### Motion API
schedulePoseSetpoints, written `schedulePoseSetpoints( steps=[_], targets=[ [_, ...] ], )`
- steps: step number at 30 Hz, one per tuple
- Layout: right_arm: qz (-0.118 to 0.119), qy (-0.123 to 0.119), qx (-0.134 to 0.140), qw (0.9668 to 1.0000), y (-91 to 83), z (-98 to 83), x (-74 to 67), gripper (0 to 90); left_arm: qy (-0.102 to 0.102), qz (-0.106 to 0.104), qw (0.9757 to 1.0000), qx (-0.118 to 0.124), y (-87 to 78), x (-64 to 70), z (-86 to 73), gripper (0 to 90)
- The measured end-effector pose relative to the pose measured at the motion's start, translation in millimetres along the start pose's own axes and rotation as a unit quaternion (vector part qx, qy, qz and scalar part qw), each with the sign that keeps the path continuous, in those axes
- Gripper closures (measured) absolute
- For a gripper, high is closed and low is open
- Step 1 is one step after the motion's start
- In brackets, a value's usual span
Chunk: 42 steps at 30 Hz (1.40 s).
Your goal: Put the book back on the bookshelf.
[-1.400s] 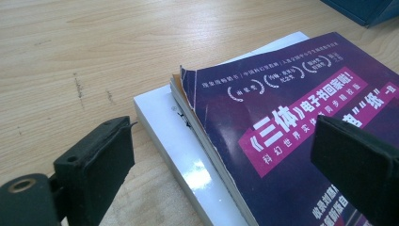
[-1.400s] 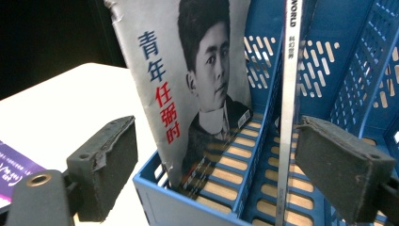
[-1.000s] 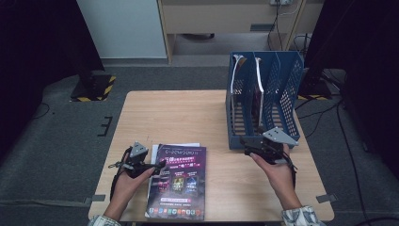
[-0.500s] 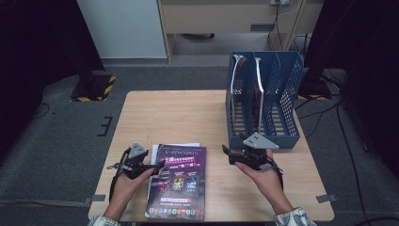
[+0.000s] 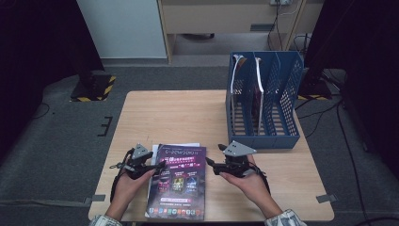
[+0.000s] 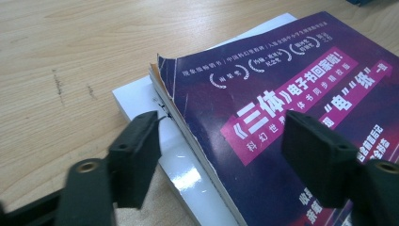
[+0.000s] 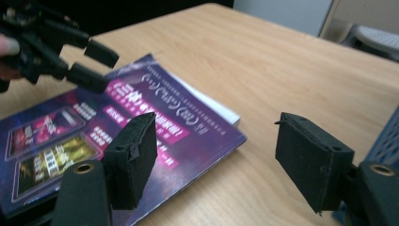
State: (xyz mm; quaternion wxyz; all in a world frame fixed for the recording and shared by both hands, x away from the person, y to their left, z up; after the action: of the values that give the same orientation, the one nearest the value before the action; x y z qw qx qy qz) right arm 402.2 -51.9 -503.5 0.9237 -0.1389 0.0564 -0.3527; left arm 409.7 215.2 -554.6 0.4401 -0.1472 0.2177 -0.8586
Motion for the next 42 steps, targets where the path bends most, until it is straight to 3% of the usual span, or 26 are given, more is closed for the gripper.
schedulePoseSetpoints(
  steps=[4, 13, 19, 22, 25, 37, 42],
  targets=[
    [0.008, 0.002, -0.017, 0.9998, 4.5, -7.4, -5.9, 28.4, 0.006, 0.003, 0.9999, -0.014, 2.5, 1.5, -3.9, 32.3],
    [0.018, 0.015, -0.048, 0.9985, 18.9, -21.7, -9.3, 20.9, -0.002, -0.005, 0.9999, -0.011, 3.4, 2.8, -5.3, 34.6],
    [0.029, 0.041, -0.062, 0.9968, 27.5, -28.4, -7.5, 16.4, -0.001, -0.013, 0.9998, -0.015, 5.1, 7.4, -5.3, 34.6],
    [0.032, 0.054, -0.071, 0.9954, 32.1, -33.0, -6.4, 15.4, 0.0, -0.013, 0.9998, -0.015, 5.1, 7.2, -5.2, 34.7],
    [0.051, 0.078, -0.084, 0.9921, 40.9, -38.5, -7.3, 14.0, 0.003, -0.013, 0.9998, -0.015, 5.2, 7.2, -5.1, 34.7],
    [0.068, 0.095, -0.125, 0.9852, 60.9, -54.7, -14.0, 12.0, 0.006, -0.013, 0.9998, -0.013, 5.0, 7.9, -5.3, 34.4],
    [0.082, 0.12, -0.127, 0.9812, 62.0, -57.8, -15.7, 11.6, 0.008, -0.014, 0.9997, -0.016, 3.9, 8.6, -5.4, 34.4]
  ],
)
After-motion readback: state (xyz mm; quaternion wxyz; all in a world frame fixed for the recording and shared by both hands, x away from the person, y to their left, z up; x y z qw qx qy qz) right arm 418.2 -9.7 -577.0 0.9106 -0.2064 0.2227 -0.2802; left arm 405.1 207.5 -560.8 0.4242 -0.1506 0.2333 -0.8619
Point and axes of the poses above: each handheld gripper's, and its own axes: y roughly forward along the jaws, z roughly out of its top, x roughly to its right, the point moved 7 cm from there along y, roughly forward along the jaws, and after that the axes turned 9 degrees about x, right-handed, at the moved point
